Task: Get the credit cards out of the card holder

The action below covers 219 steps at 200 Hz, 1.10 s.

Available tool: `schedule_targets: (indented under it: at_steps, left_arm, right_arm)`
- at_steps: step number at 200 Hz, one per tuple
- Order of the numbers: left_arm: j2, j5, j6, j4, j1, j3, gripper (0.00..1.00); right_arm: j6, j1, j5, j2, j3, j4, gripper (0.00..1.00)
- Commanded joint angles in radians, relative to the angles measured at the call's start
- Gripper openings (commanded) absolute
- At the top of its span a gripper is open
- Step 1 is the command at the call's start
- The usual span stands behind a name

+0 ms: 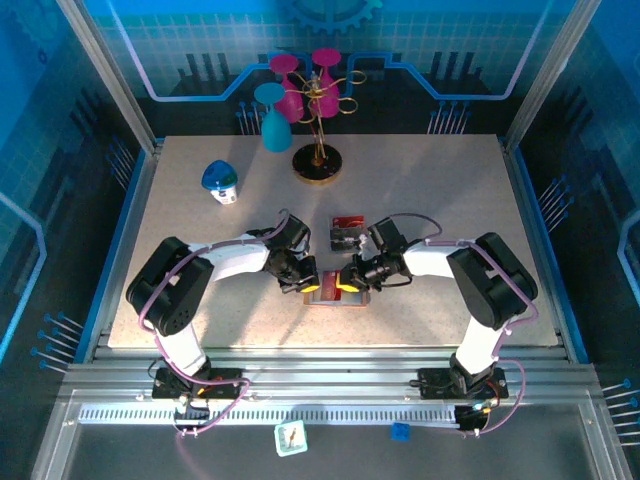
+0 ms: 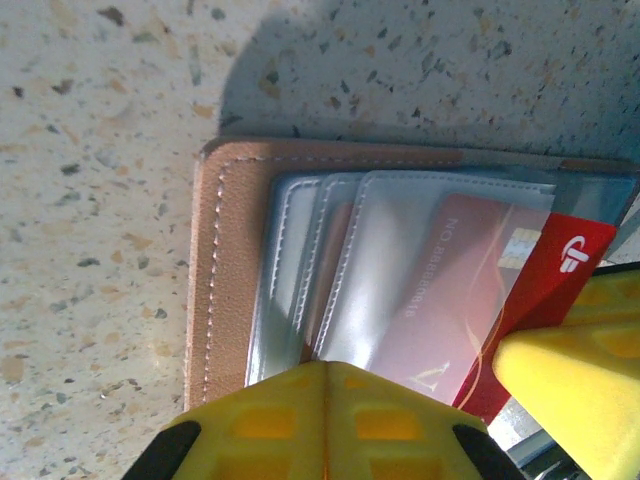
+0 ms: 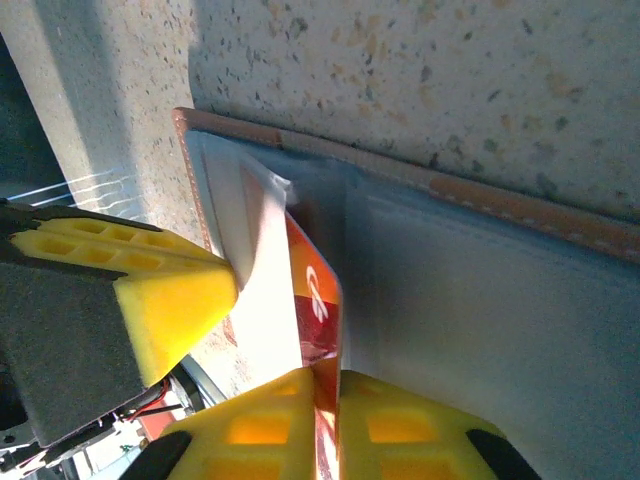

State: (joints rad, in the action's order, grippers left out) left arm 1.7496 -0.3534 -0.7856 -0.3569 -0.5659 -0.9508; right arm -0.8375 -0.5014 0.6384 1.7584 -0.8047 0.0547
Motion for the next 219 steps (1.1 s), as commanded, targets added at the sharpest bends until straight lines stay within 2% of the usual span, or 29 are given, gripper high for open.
schedule_targets:
  at_steps: [1,153,219]
  left_arm:
    - [0.023,0.022,0.011,-0.052,0.002,0.033,0.07]
    - [-0.037,0.034,0.031,-0.104,0.005,-0.009,0.09]
    - [-0.081,0.042,0.031,-0.097,0.005,-0.006,0.12]
  right_arm:
    - [0.013,0.021,-0.016,-0.026,0.015,0.045,0.09]
    - [0.179,0.085,-0.035,-0.140,-0.032,0.276,0.06]
    - [0.368,0.086,-0.145,-0.177,-0.171,0.483,0.01]
